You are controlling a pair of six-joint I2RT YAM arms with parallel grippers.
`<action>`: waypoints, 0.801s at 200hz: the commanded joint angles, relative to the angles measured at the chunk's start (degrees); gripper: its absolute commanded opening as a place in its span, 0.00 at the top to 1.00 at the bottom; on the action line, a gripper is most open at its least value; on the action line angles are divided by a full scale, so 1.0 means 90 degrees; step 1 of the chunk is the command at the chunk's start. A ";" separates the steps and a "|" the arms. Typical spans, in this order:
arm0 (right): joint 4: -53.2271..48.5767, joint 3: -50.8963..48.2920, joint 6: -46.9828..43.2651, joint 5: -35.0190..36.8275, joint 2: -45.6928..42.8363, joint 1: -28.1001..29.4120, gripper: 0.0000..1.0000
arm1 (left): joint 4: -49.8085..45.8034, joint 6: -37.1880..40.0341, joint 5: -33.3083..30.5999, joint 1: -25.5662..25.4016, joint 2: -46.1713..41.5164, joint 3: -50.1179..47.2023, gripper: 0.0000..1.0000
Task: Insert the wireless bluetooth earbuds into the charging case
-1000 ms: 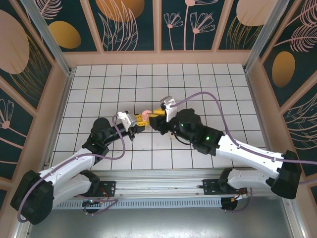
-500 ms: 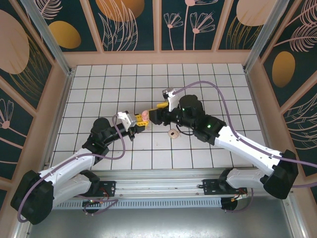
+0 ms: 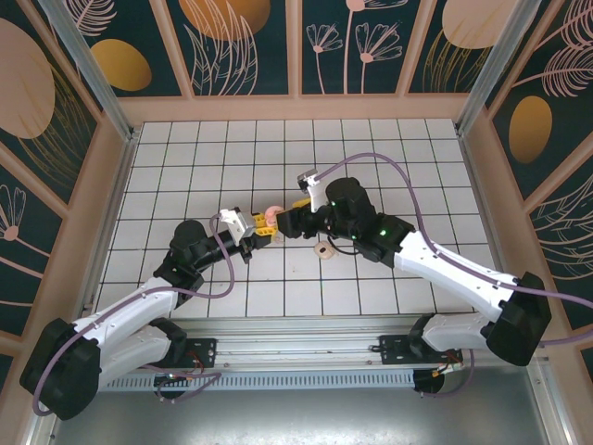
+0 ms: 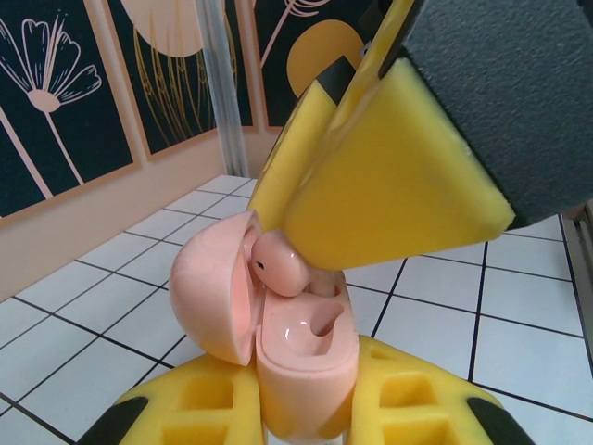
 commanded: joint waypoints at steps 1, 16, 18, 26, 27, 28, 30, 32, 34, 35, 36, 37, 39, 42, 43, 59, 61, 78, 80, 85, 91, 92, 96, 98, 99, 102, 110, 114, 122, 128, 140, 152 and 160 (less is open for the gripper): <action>-0.0074 0.0248 0.0007 0.0195 0.0101 -0.0070 0.36 | 0.0202 0.0083 0.0155 0.0008 -0.0107 0.0138 0.93; -0.0089 0.0229 0.0093 0.0244 0.0085 -0.0110 0.36 | 0.0188 0.0089 0.0155 0.0004 -0.0119 0.0142 0.93; -0.0087 0.0230 0.0109 0.0266 0.0076 -0.0118 0.36 | 0.0188 0.0086 0.0149 0.0008 -0.0122 0.0138 0.93; -0.0083 0.0218 0.0184 0.0328 0.0056 -0.0129 0.36 | 0.0188 0.0082 0.0156 0.0009 -0.0126 0.0137 0.93; -0.0083 0.0211 0.0191 0.0332 0.0055 -0.0134 0.37 | 0.0188 0.0087 0.0151 0.0009 -0.0126 0.0137 0.93; -0.0078 0.0208 0.0195 0.0333 0.0054 -0.0137 0.36 | 0.0188 0.0090 0.0149 0.0009 -0.0126 0.0137 0.93; -0.0077 0.0205 0.0210 0.0335 0.0046 -0.0139 0.36 | 0.0188 0.0089 0.0149 0.0009 -0.0126 0.0142 0.93; -0.0081 0.0200 0.0224 0.0335 0.0044 -0.0147 0.37 | 0.0188 0.0086 0.0150 0.0009 -0.0126 0.0145 0.93; -0.0083 0.0198 0.0239 0.0335 0.0036 -0.0149 0.37 | 0.0188 0.0086 0.0147 0.0004 -0.0126 0.0141 0.93; -0.0078 0.0191 0.0244 0.0335 0.0035 -0.0149 0.37 | 0.0188 0.0084 0.0147 0.0007 -0.0126 0.0134 0.93; -0.0076 0.0193 0.0251 0.0335 0.0034 -0.0149 0.37 | 0.0188 0.0083 0.0152 0.0008 -0.0126 0.0140 0.92; -0.0074 0.0189 0.0254 0.0335 0.0034 -0.0150 0.37 | 0.0188 0.0083 0.0149 0.0008 -0.0126 0.0138 0.92; -0.0081 0.0188 0.0267 0.0335 0.0029 -0.0157 0.37 | 0.0188 0.0090 0.0152 0.0009 -0.0126 0.0137 0.92; -0.0069 0.0184 0.0292 0.0326 0.0025 -0.0150 0.37 | 0.0189 0.0083 0.0151 0.0010 -0.0128 0.0142 0.92; -0.0069 0.0184 0.0292 0.0326 0.0025 -0.0150 0.37 | 0.0188 0.0088 0.0149 0.0010 -0.0127 0.0139 0.92; -0.0057 0.0158 0.0343 0.0254 -0.0022 -0.0179 0.37 | 0.0188 0.0083 0.0155 0.0009 -0.0117 0.0127 0.93; -0.0062 0.0161 0.0350 0.0244 -0.0029 -0.0179 0.37 | 0.0188 0.0090 0.0149 0.0002 -0.0116 0.0127 0.92; 0.0019 0.0144 0.0346 0.0065 -0.0072 -0.0184 0.37 | 0.0188 0.0087 0.0149 0.0010 -0.0107 0.0128 0.93; 0.0043 0.0143 0.0338 0.0033 -0.0081 -0.0187 0.37 | 0.0188 0.0086 0.0147 0.0007 -0.0107 0.0127 0.93; 0.0085 0.0128 0.0326 -0.0050 -0.0105 -0.0186 0.37 | 0.0189 0.0086 0.0155 0.0006 -0.0107 0.0132 0.93; 0.0167 0.0116 0.0309 -0.0173 -0.0135 -0.0195 0.37 | 0.0188 0.0083 0.0140 0.0010 -0.0107 0.0128 0.92; 0.0184 0.0106 0.0308 -0.0188 -0.0144 -0.0197 0.36 | 0.0188 0.0092 0.0139 0.0010 -0.0107 0.0128 0.92; 0.0246 0.0091 0.0290 -0.0263 -0.0172 -0.0195 0.36 | 0.0188 0.0094 0.0145 0.0014 -0.0107 0.0128 0.93; 0.0273 0.0083 0.0288 -0.0300 -0.0186 -0.0193 0.36 | 0.0188 0.0098 0.0144 0.0013 -0.0107 0.0127 0.93; 0.0290 0.0080 0.0283 -0.0320 -0.0193 -0.0196 0.36 | 0.0183 0.0100 0.0145 0.0011 -0.0107 0.0127 0.93; 0.0323 0.0073 0.0279 -0.0346 -0.0209 -0.0203 0.36 | 0.0180 0.0098 0.0145 0.0008 -0.0107 0.0127 0.93; 0.0444 0.0023 0.0276 -0.0447 -0.0272 -0.0217 0.36 | 0.0175 0.0099 0.0140 0.0007 -0.0107 0.0127 0.92; 0.0493 0.0003 0.0277 -0.0495 -0.0305 -0.0226 0.36 | 0.0178 0.0097 0.0139 0.0005 -0.0107 0.0122 0.93; 0.0567 -0.0036 0.0286 -0.0562 -0.0367 -0.0262 0.35 | 0.0178 0.0094 0.0146 0.0009 -0.0107 0.0126 0.93; 0.0597 -0.0043 0.0304 -0.0582 -0.0398 -0.0289 0.35 | 0.0178 0.0097 0.0136 0.0007 -0.0107 0.0127 0.92; 0.0574 -0.0048 0.0328 -0.0604 -0.0425 -0.0332 0.35 | 0.0181 0.0093 0.0133 0.0009 -0.0107 0.0128 0.92; 0.0511 -0.0026 0.0326 -0.0612 -0.0404 -0.0357 0.35 | 0.0175 0.0097 0.0136 0.0003 -0.0115 0.0129 0.92; 0.0467 -0.0021 0.0326 -0.0604 -0.0374 -0.0375 0.36 | 0.0171 0.0102 0.0139 0.0005 -0.0109 0.0126 0.93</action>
